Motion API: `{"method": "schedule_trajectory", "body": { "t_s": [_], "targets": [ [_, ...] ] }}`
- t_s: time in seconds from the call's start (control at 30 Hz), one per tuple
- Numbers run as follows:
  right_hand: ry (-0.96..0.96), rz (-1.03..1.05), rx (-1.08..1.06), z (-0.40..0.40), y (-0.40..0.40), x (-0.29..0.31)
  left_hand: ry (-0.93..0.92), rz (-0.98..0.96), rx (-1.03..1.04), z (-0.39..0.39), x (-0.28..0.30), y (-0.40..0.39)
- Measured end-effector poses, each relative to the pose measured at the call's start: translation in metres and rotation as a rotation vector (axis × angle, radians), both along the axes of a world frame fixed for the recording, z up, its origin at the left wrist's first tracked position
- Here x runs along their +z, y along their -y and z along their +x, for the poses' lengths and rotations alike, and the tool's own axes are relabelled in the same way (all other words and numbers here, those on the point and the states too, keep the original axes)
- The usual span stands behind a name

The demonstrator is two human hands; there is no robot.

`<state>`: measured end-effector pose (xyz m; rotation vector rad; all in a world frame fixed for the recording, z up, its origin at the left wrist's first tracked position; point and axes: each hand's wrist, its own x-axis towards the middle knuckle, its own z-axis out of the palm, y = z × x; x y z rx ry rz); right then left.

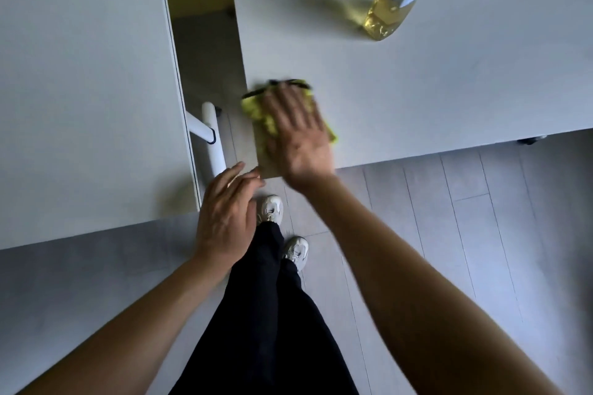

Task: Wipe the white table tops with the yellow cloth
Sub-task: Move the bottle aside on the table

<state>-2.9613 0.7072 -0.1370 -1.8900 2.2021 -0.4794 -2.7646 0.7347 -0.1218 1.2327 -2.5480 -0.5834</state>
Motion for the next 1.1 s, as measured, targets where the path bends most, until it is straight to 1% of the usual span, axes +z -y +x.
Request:
{"method": "schedule_trajectory", "body": {
  "t_s": [0.07, 0.13, 0.17, 0.2, 0.33, 0.4, 0.47, 0.57, 0.7, 0.77, 0.9, 1.0, 1.1],
  "targets": [
    [-0.026, 0.022, 0.087, 0.017, 0.018, 0.002, -0.026, 0.035, 0.041, -0.002, 0.009, 0.009],
    [-0.046, 0.023, 0.134, 0.008, 0.022, 0.000, -0.025, 0.033, 0.053, -0.007, 0.016, 0.020],
    [-0.055, 0.028, 0.119, -0.001, 0.020, -0.002, -0.029, 0.024, 0.037, -0.012, 0.017, 0.027],
    [-0.054, 0.036, 0.064, -0.014, 0.018, -0.003, -0.033, 0.018, 0.011, -0.019, 0.016, 0.035],
    [-0.001, 0.044, -0.364, -0.086, 0.000, -0.007, -0.029, 0.001, -0.084, -0.054, 0.005, 0.067],
    [-0.007, 0.063, -0.533, -0.130, -0.014, -0.007, -0.030, 0.011, -0.107, -0.074, 0.002, 0.079],
    [0.001, 0.088, -0.673, -0.165, -0.018, -0.003, -0.020, 0.018, -0.106, -0.094, 0.001, 0.091],
    [0.021, 0.083, -0.813, -0.182, -0.008, -0.002, 0.005, 0.030, -0.099, -0.115, 0.003, 0.104],
    [-0.014, 0.066, -0.818, -0.182, -0.008, -0.004, -0.024, 0.066, -0.122, -0.149, 0.007, 0.121],
    [-0.017, 0.071, -0.807, -0.184, -0.009, -0.006, -0.063, 0.114, -0.085, -0.177, 0.013, 0.128],
    [-0.029, 0.078, -0.792, -0.187, -0.010, -0.006, -0.186, 0.340, 0.051, -0.249, 0.032, 0.148],
    [-0.039, 0.068, -0.763, -0.191, -0.012, -0.007, -0.253, 0.329, 0.084, -0.293, 0.044, 0.169],
    [-0.040, 0.061, -0.737, -0.192, -0.013, -0.009, -0.218, 0.362, 0.126, -0.321, 0.052, 0.185]
  ]
}}
